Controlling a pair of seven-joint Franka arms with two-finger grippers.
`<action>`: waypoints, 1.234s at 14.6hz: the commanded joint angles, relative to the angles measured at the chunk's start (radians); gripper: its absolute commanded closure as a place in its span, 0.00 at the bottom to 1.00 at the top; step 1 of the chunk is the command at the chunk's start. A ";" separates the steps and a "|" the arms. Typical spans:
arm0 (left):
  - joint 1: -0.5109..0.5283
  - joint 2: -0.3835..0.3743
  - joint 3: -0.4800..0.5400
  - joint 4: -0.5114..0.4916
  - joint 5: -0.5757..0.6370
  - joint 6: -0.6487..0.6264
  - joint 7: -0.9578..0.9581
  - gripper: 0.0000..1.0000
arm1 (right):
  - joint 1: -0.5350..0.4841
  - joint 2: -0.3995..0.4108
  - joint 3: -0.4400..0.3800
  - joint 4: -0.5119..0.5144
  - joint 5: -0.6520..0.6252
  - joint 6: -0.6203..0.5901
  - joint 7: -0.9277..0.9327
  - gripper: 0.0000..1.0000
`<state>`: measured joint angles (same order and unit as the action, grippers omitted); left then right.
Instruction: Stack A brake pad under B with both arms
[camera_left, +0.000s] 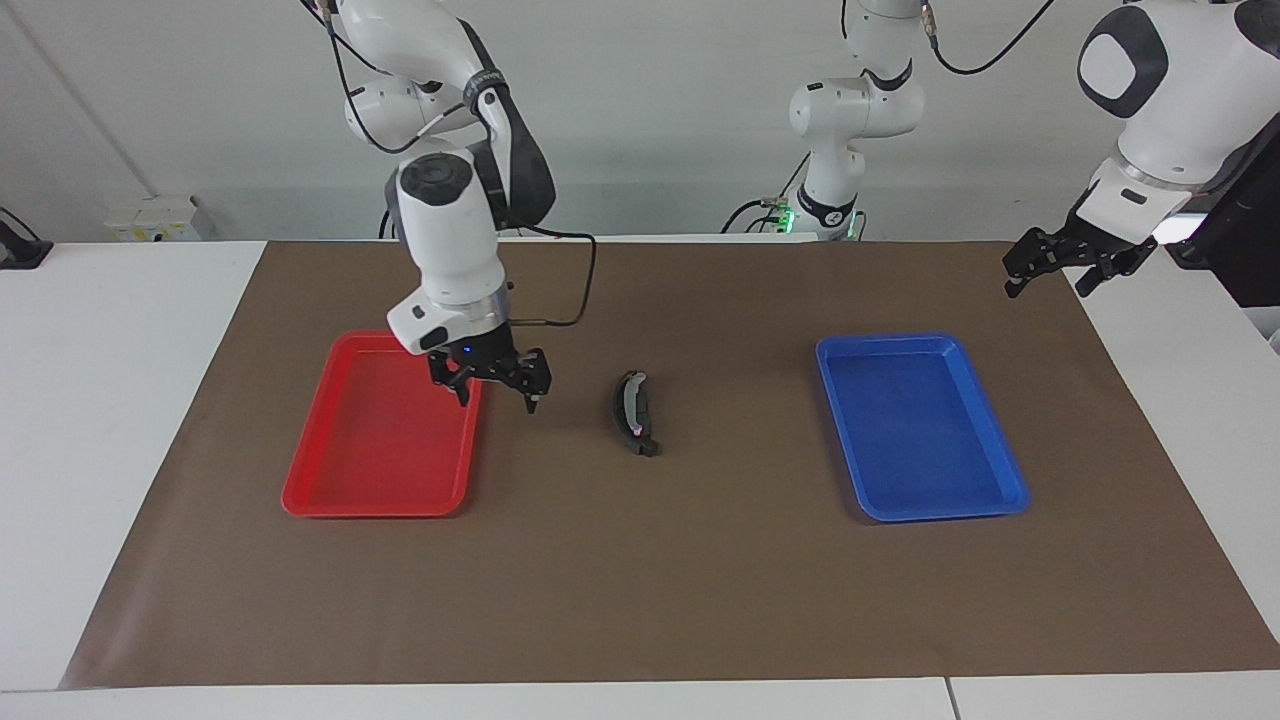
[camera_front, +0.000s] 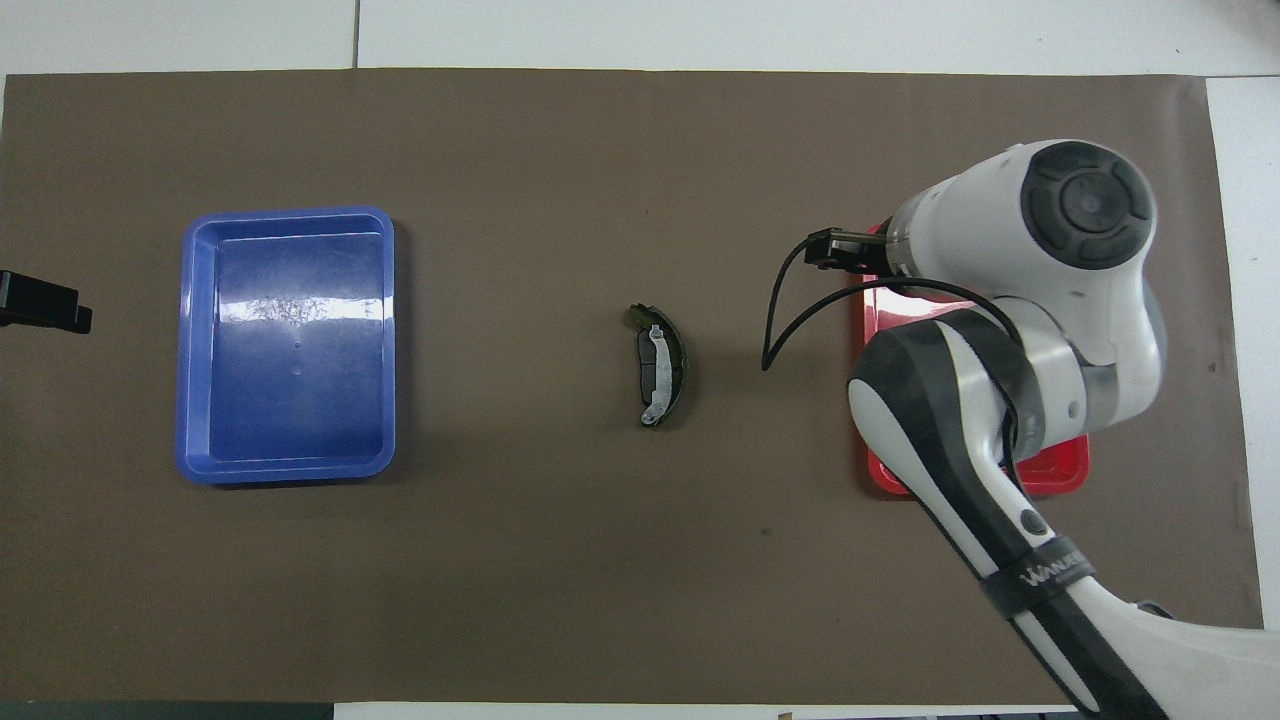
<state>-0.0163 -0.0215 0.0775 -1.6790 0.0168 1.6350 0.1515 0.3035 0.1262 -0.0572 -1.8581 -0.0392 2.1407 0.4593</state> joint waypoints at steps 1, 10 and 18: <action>0.004 -0.006 -0.005 -0.005 0.017 -0.009 0.000 0.00 | -0.110 -0.084 0.017 -0.024 -0.025 -0.091 -0.132 0.00; 0.004 -0.006 -0.005 -0.005 0.017 -0.009 0.000 0.00 | -0.362 -0.241 0.014 -0.021 0.010 -0.407 -0.362 0.00; 0.004 -0.006 -0.005 -0.005 0.017 -0.007 0.000 0.00 | -0.345 -0.157 0.048 0.252 -0.018 -0.584 -0.386 0.00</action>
<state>-0.0163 -0.0215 0.0775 -1.6790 0.0168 1.6350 0.1515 -0.0424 -0.0803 -0.0261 -1.6732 -0.0448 1.5852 0.0930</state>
